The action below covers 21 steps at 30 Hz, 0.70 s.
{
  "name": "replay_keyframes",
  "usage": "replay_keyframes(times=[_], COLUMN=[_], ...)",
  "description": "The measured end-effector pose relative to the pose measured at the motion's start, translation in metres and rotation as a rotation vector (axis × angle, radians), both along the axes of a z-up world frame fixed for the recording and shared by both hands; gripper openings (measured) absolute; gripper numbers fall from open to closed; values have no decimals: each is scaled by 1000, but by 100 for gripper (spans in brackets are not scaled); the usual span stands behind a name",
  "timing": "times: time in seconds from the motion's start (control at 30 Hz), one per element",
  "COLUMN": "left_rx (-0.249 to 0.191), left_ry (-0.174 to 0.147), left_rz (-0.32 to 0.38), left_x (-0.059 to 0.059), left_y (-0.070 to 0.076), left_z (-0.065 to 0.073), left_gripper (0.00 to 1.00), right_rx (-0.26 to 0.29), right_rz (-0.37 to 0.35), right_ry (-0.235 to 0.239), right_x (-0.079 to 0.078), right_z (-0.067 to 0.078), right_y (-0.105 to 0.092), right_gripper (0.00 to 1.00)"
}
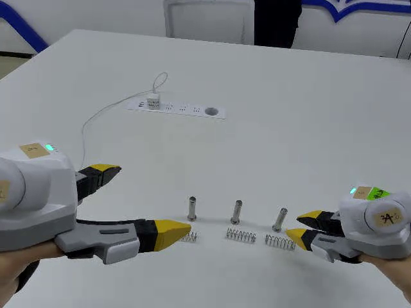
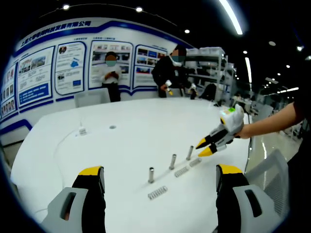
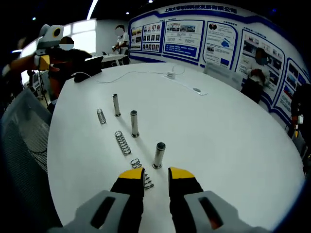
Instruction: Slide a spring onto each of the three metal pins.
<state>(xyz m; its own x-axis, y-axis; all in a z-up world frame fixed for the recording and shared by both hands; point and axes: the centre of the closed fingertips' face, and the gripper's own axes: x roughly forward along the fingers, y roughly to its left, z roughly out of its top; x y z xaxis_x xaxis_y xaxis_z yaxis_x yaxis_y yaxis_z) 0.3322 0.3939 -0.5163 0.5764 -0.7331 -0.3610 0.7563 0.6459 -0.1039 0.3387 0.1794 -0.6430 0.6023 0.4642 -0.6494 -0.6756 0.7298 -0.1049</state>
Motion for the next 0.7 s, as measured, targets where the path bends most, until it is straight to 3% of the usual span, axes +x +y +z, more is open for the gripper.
replay_keyframes(times=[0.2, 0.33, 0.5, 0.57, 0.7], left_rx=[10, 16, 20, 22, 26], left_ry=[9, 12, 20, 24, 29], left_rz=[3, 9, 18, 18, 14], left_x=[1, 2, 3, 3, 3], left_y=[2, 5, 8, 8, 7], left_z=[-4, -5, -8, -9, -11], left_gripper=[97, 97, 97, 97, 97], right_rx=[-56, -70, -52, -15, 9], right_rz=[134, 155, 164, 160, 167], right_ry=[73, 91, 113, 148, 161], right_x=[-11, -9, -6, -8, -8], right_z=[-21, -27, -29, -30, -32], right_y=[10, 11, 10, 11, 13], right_gripper=[19, 19, 18, 18, 16])
